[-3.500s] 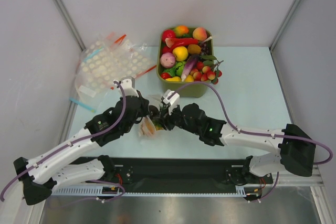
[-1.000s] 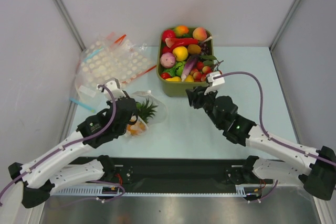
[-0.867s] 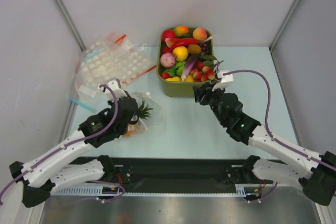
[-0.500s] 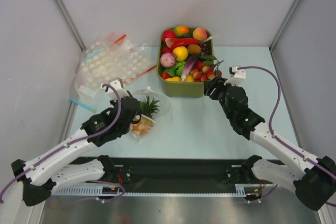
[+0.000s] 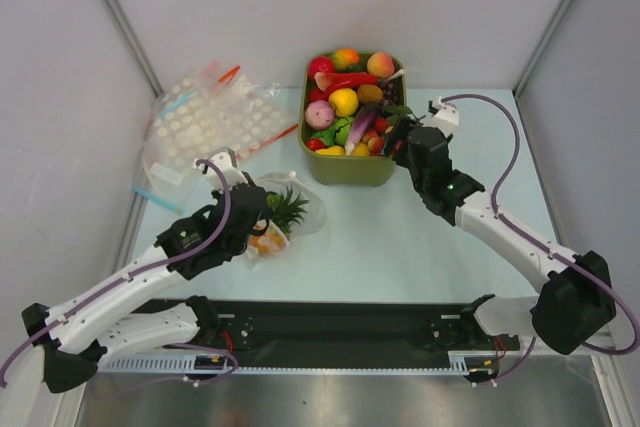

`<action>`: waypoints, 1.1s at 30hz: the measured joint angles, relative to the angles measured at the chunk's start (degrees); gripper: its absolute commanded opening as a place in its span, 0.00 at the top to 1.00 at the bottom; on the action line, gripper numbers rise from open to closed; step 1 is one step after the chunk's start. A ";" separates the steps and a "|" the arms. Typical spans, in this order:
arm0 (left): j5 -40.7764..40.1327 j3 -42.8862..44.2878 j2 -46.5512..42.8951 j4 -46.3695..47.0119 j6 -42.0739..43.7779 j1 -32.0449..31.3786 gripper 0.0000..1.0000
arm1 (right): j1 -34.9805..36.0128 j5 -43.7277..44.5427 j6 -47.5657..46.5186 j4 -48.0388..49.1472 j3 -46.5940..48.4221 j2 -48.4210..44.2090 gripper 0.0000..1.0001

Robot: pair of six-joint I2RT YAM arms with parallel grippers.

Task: Place the food in the zip-top bag and seal the zipper
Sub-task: Pick up the fake fruit from the bin.

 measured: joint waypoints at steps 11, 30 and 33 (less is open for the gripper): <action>0.17 0.00 0.00 0.09 0.02 0.00 1.00 | -11.63 -1.03 3.65 3.02 0.15 1.38 0.33; 1.44 -0.20 0.68 1.01 0.50 0.00 1.00 | -15.41 -9.22 2.89 18.38 -0.48 14.21 0.63; 1.46 -0.44 0.68 1.38 0.52 0.00 1.00 | -15.43 -10.14 3.34 20.06 -0.48 14.91 0.89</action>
